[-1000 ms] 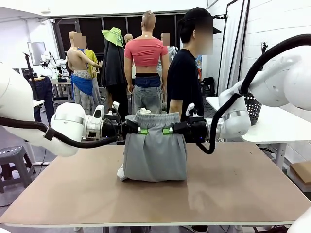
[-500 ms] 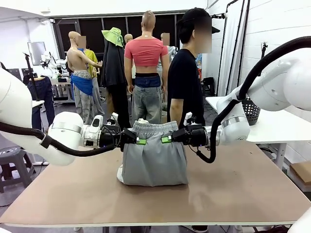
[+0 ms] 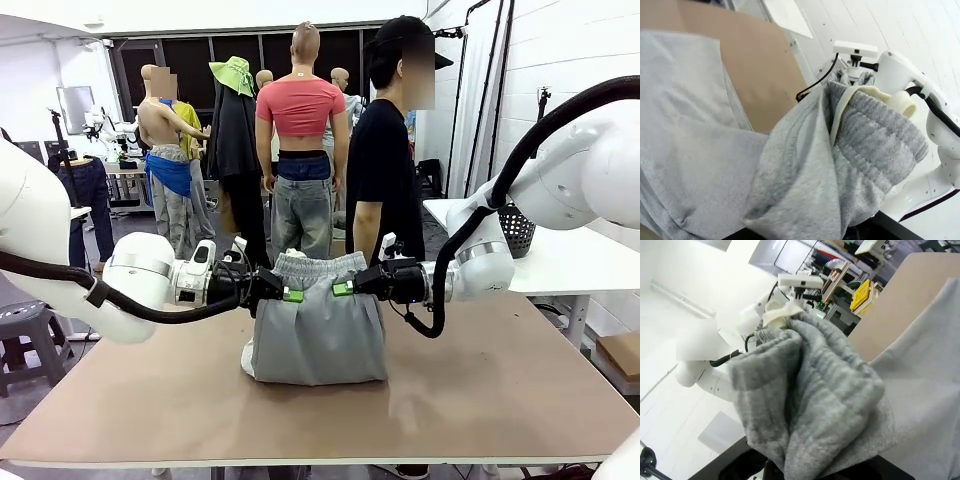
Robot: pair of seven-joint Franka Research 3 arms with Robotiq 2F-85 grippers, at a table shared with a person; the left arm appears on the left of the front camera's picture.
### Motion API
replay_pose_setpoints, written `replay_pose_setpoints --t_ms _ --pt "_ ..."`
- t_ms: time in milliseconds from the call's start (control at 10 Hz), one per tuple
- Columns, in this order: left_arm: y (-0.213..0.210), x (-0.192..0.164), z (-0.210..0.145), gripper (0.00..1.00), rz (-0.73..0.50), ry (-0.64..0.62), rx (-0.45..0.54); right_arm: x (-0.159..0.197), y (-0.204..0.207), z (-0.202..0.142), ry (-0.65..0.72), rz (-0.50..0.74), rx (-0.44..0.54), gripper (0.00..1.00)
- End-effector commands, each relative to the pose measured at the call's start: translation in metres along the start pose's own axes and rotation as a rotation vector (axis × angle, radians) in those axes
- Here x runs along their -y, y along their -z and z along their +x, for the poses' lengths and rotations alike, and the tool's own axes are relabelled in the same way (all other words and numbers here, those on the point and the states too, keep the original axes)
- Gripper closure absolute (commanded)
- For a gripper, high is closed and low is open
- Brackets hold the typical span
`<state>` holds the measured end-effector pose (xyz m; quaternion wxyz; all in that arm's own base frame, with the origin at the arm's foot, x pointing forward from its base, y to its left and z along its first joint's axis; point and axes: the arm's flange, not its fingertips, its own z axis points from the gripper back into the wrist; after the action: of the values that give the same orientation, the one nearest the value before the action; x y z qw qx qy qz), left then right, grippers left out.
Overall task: Fold the training pants.
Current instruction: Fold the Training pants in half.
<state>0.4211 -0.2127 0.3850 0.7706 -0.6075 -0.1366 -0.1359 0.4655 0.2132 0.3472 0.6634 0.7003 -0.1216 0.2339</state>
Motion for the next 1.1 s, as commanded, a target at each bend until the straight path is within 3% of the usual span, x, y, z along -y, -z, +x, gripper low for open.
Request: replay_pose_setpoints --t_ms 0,300,500,1000 --pt "0.002 -0.014 -0.008 1.00 -0.003 -0.180 -0.063 0.018 -0.002 -0.013 0.117 0.018 0.059 1.00" --pt "-0.002 -0.046 -0.005 1.00 0.023 -0.245 -0.006 0.046 -0.003 -0.017 0.177 -0.020 0.071 1.00" --pt "-0.006 -0.062 0.019 1.00 0.065 -0.197 0.030 0.065 -0.008 0.003 0.182 -0.081 0.076 1.00" --pt "-0.004 -0.111 0.060 1.00 0.120 -0.297 0.057 0.100 -0.011 0.046 0.263 -0.132 0.083 1.00"
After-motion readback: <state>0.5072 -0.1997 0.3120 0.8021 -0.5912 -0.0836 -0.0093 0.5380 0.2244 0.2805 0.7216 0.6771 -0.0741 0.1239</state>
